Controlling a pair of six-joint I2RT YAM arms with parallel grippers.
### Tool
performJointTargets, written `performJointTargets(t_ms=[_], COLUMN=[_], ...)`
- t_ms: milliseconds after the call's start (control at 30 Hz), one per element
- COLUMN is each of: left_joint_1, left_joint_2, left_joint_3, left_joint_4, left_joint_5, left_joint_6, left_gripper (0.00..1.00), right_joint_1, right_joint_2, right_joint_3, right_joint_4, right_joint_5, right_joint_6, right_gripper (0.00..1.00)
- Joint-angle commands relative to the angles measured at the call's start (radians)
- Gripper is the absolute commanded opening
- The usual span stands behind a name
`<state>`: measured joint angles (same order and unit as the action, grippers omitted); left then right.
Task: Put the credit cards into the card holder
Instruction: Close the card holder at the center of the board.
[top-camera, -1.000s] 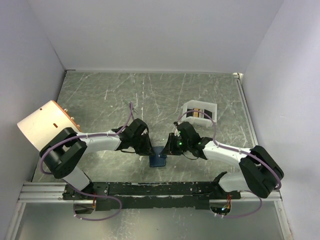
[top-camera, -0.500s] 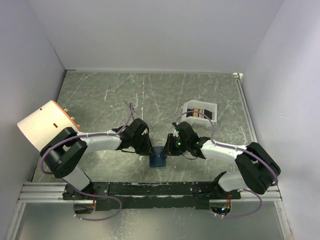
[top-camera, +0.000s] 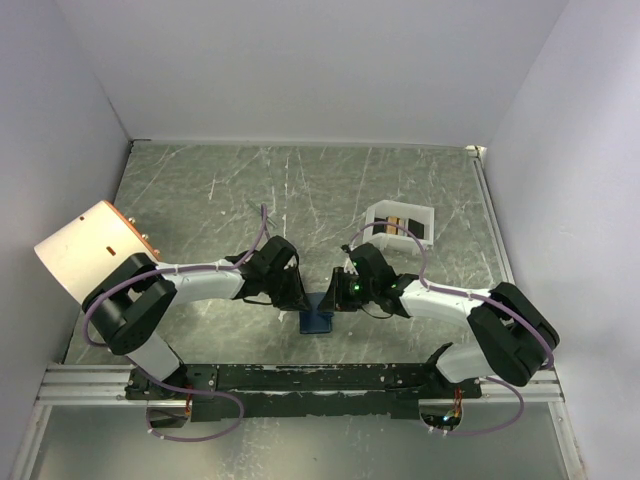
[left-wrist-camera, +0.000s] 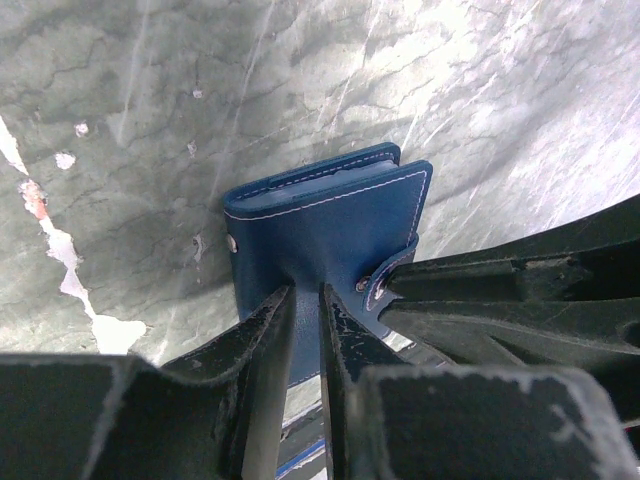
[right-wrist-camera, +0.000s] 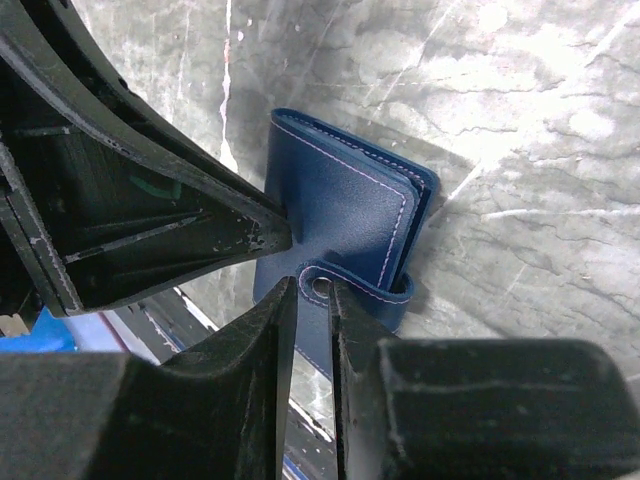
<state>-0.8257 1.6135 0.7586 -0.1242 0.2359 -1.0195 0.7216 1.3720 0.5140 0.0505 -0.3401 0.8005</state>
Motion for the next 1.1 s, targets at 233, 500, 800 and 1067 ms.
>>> performJointTargets(t_ms=[233, 500, 800, 1067], left_joint_1=[-0.017, -0.020, -0.025, -0.027], left_joint_2=[0.069, 0.067, 0.064, 0.066], left_joint_3=[-0.022, -0.021, -0.023, -0.032], left_joint_4=[-0.062, -0.063, -0.063, -0.043], left_joint_5=[-0.068, -0.071, -0.075, -0.065], left_joint_6=[0.019, 0.019, 0.022, 0.018], left_gripper=[0.29, 0.29, 0.29, 0.29], right_joint_1=[0.018, 0.021, 0.030, 0.030], right_joint_2=[0.031, 0.043, 0.070, 0.111], right_joint_3=[-0.006, -0.002, 0.012, 0.055], right_joint_4=[0.010, -0.011, -0.045, -0.124], right_joint_5=[-0.017, 0.000, 0.024, 0.058], right_joint_6=[-0.005, -0.018, -0.021, -0.042], right_gripper=[0.17, 0.10, 0.08, 0.08])
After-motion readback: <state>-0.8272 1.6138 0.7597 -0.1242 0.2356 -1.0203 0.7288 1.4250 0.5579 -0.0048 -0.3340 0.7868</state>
